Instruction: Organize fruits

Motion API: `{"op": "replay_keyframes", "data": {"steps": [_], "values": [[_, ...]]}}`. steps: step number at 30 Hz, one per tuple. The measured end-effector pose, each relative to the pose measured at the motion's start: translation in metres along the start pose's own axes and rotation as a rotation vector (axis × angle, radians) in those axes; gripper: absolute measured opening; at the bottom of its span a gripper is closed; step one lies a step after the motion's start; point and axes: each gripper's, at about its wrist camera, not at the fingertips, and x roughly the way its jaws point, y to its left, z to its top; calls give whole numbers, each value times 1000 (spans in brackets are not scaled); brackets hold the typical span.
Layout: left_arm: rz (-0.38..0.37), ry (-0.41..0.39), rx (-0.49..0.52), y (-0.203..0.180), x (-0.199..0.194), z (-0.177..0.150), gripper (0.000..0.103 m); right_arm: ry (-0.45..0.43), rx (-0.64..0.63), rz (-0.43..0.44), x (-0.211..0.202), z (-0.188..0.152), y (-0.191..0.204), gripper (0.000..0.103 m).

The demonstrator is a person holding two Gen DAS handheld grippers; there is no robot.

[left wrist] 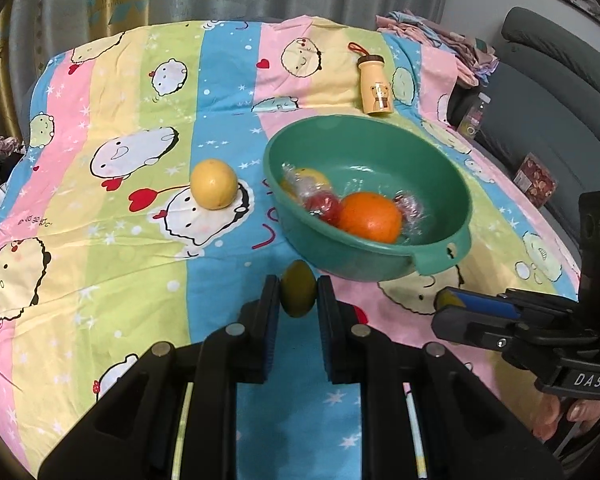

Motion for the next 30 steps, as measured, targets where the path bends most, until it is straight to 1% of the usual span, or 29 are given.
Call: {"op": "replay_keyframes", "data": {"steps": [9, 19, 30], "values": [[8, -24, 5, -15, -9, 7, 18, -54, 6, 11, -15, 8, -2, 24], [3, -65, 15, -31, -17, 23, 18, -127, 12, -18, -34, 26, -6, 24], [-9, -95, 35, -47, -16, 45, 18, -185, 46, -43, -49, 49, -25, 24]]}}
